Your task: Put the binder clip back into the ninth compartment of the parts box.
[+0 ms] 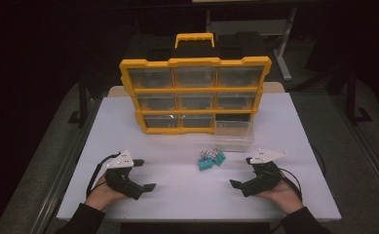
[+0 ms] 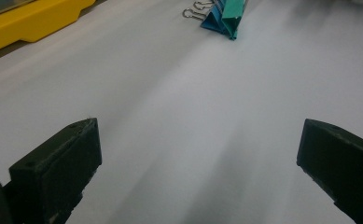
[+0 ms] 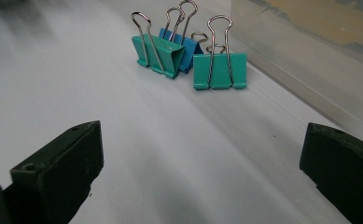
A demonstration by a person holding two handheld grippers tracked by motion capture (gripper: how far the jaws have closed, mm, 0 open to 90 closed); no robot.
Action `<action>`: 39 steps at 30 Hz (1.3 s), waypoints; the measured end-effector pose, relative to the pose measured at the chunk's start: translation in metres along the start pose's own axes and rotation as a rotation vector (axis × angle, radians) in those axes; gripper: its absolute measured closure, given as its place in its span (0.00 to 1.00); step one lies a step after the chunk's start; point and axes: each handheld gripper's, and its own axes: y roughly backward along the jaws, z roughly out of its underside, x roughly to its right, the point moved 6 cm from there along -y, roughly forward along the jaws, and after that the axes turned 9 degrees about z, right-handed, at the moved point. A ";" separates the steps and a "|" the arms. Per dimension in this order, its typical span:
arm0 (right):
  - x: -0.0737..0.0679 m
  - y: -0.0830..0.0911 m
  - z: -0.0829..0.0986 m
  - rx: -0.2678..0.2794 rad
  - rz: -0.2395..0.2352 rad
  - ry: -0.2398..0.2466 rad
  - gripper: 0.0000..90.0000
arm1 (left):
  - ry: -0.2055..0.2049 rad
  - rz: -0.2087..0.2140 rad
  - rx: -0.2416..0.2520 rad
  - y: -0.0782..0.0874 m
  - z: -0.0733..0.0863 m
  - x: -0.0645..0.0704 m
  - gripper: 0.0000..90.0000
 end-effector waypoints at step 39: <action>0.000 0.001 -0.005 0.028 -0.052 0.011 0.00 | 0.004 0.047 0.015 -0.010 -0.016 0.000 0.00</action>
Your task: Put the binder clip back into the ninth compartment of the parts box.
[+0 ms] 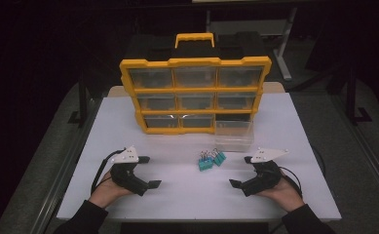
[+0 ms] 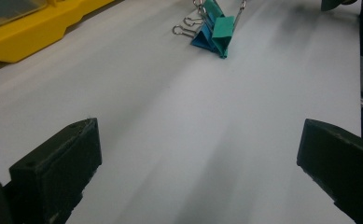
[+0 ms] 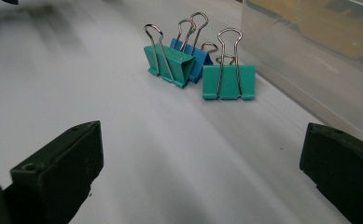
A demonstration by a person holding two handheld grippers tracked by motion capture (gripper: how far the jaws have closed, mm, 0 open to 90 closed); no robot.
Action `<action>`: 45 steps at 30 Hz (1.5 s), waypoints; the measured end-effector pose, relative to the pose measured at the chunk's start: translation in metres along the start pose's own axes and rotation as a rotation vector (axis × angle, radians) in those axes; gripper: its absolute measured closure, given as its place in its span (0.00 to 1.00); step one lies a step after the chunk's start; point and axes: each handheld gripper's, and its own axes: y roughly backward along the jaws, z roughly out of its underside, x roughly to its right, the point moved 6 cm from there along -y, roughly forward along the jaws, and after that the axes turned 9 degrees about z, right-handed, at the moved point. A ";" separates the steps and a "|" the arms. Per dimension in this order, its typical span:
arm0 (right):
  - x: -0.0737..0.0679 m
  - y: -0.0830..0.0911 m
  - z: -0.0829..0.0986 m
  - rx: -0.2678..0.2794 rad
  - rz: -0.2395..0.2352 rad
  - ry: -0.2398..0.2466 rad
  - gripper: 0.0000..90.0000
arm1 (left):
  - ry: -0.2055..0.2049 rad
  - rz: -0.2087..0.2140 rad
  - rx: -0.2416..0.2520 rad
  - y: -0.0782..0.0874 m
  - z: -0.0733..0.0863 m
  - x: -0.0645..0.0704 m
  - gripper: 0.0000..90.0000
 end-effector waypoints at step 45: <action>-0.001 0.000 0.000 0.003 -0.010 -0.003 0.00 | -0.029 0.073 0.036 -0.022 -0.037 -0.001 0.00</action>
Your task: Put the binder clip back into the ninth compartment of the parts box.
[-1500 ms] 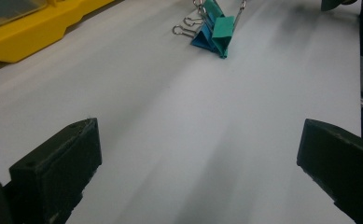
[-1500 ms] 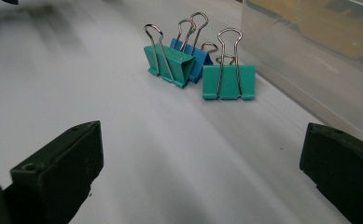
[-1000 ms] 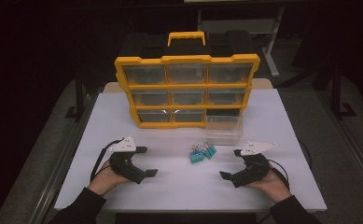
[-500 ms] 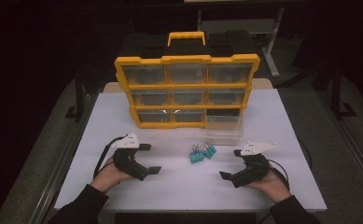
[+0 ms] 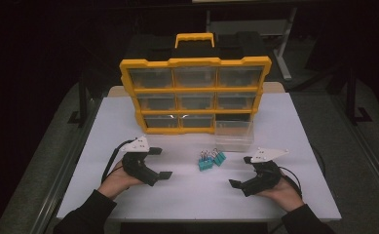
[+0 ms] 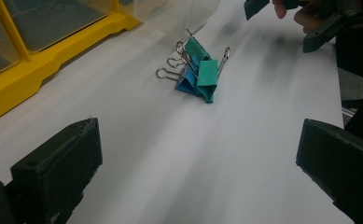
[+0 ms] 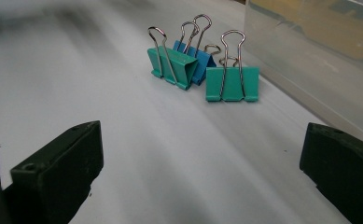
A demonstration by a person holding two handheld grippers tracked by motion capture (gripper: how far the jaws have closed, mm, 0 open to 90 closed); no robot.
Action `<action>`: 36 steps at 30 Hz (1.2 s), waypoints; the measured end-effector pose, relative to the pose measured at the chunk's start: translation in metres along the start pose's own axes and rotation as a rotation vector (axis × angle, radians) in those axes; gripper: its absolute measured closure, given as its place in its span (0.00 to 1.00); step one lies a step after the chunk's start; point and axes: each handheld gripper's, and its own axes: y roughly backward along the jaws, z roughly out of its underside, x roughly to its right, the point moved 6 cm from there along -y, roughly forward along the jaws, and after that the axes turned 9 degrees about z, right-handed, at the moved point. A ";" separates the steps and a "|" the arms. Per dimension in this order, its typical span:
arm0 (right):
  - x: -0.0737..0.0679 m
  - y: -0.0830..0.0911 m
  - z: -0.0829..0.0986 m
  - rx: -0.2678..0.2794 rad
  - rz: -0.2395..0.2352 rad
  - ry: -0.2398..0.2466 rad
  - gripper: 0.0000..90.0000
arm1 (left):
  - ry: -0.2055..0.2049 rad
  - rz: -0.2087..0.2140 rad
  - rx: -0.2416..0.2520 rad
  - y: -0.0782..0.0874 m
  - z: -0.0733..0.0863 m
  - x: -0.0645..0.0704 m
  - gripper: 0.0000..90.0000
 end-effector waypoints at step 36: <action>0.000 -0.001 0.001 -0.003 -0.005 -0.001 0.00 | -0.046 0.061 0.015 -0.033 -0.029 0.003 0.04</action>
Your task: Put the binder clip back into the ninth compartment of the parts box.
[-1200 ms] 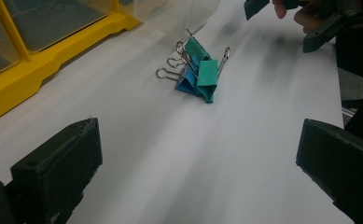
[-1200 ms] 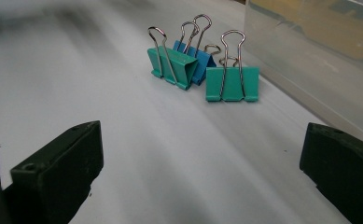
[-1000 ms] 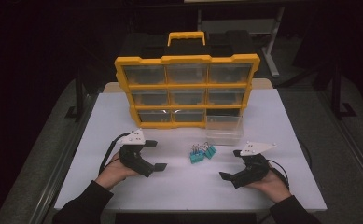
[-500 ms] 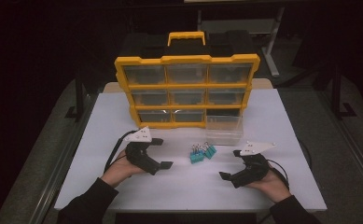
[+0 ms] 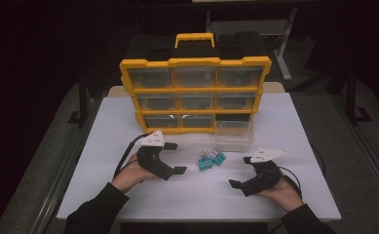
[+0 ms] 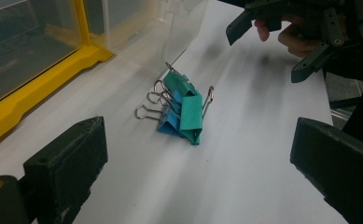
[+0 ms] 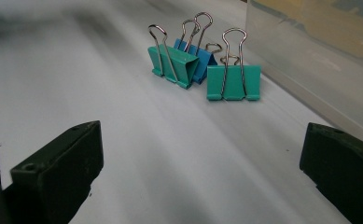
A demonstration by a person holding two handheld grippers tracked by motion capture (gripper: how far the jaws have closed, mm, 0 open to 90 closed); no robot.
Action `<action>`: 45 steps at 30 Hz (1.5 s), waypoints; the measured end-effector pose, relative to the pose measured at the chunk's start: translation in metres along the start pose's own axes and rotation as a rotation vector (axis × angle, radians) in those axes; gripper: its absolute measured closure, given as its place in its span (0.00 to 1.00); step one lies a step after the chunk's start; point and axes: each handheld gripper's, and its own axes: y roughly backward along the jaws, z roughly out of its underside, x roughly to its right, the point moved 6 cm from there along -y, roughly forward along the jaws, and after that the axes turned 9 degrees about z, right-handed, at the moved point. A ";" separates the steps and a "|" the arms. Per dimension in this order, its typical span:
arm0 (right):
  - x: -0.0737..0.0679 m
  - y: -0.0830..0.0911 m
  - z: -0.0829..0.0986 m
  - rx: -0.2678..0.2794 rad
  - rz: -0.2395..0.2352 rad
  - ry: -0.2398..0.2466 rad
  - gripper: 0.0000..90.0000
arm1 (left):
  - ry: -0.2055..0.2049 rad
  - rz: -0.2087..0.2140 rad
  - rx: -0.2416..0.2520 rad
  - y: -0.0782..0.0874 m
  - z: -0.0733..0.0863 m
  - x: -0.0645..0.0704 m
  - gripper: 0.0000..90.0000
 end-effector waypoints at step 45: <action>-0.001 0.000 0.000 -0.001 -0.005 0.000 0.00 | -0.050 0.065 -0.048 -0.047 -0.020 0.000 0.06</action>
